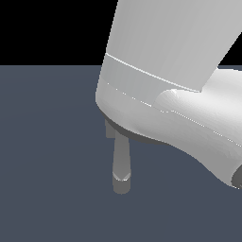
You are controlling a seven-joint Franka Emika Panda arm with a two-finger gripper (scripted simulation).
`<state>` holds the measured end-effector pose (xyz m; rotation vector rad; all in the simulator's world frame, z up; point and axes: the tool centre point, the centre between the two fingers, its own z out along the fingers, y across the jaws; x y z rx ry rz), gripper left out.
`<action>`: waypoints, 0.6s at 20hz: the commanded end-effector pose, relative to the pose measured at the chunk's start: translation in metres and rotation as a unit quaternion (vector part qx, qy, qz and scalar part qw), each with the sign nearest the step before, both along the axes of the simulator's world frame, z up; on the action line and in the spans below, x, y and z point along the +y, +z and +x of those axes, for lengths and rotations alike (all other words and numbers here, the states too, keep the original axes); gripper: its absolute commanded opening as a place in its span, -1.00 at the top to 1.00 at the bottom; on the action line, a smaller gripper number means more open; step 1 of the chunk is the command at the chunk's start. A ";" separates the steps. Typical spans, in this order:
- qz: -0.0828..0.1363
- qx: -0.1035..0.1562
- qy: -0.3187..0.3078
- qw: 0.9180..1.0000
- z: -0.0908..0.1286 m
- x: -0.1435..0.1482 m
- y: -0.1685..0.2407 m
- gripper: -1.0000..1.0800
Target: Turn on the faucet by rotating a designated handle.
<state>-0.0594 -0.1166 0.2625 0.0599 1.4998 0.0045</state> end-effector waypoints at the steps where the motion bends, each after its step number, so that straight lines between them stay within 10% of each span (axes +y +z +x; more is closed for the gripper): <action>1: -0.006 0.026 0.011 1.000 0.002 0.001 -0.018 1.00; 12: -0.011 0.032 0.009 0.999 0.000 -0.013 -0.041 1.00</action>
